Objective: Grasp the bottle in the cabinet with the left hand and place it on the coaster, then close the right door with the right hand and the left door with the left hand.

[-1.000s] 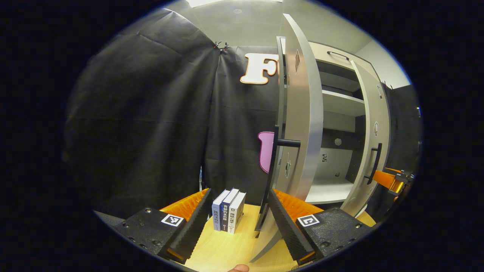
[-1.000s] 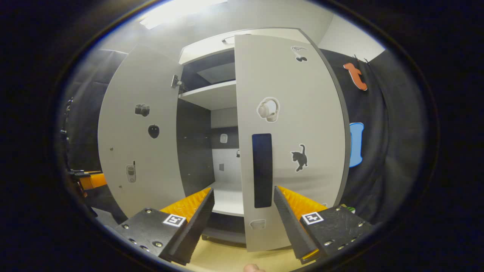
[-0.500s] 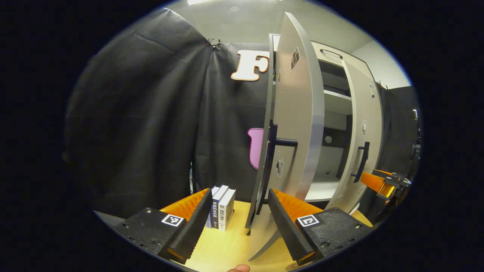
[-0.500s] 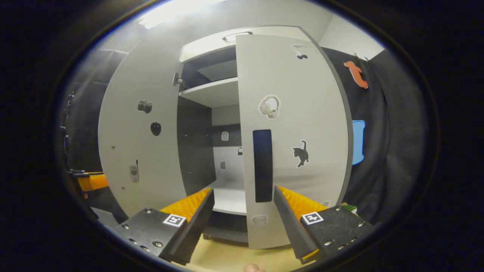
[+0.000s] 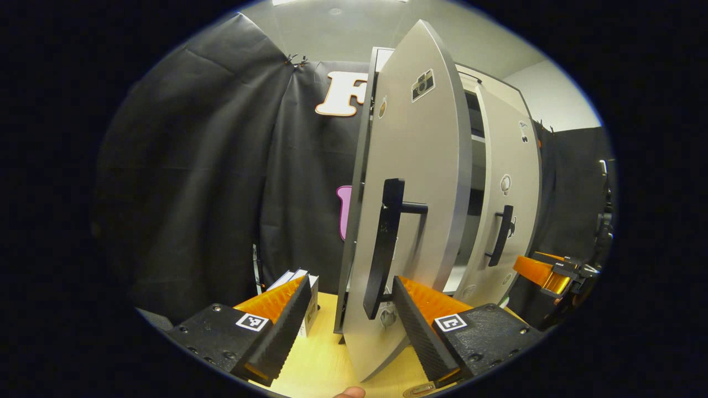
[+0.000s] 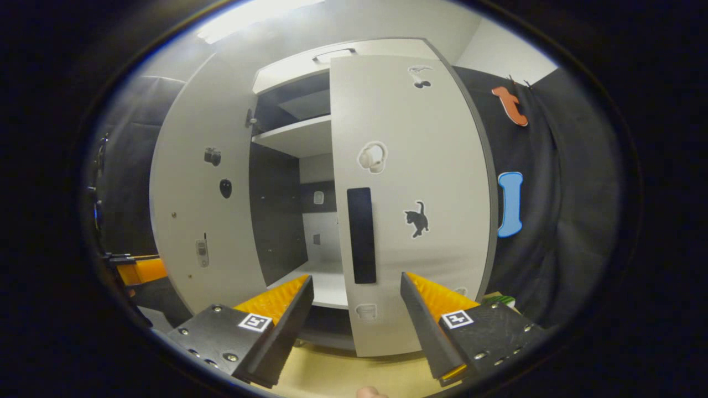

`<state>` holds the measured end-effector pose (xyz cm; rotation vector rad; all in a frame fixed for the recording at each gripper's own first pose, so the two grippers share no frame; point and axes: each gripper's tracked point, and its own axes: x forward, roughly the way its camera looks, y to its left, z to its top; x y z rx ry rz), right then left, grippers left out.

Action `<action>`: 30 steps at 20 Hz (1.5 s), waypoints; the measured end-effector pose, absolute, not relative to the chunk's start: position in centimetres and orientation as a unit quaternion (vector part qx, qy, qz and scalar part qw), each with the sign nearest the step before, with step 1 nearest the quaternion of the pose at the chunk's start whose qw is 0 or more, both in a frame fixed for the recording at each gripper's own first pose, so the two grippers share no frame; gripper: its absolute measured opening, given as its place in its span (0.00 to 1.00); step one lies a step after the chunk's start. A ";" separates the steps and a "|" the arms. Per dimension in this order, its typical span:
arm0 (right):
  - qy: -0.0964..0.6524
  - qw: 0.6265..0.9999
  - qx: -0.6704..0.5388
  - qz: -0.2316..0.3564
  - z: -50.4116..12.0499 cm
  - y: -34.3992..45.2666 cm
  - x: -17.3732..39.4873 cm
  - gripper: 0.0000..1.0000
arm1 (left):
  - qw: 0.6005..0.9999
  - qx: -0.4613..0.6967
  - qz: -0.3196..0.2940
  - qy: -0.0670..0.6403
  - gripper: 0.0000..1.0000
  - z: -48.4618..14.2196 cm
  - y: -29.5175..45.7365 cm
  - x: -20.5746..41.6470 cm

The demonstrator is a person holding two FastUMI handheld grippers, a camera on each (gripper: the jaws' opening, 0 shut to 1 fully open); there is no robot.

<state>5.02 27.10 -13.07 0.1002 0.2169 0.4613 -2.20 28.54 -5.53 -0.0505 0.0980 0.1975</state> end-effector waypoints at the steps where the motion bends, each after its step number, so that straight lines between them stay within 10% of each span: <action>1: 0.107 0.967 0.050 0.227 -13.1 26.9 5.0 0.96 | 0.994 -0.024 0.095 0.049 0.94 -5.5 28.3 -2.0; 30: 0.101 0.973 0.052 0.199 -12.8 23.5 7.3 0.96 | 0.998 -0.026 0.024 0.047 0.94 -6.5 22.1 2.1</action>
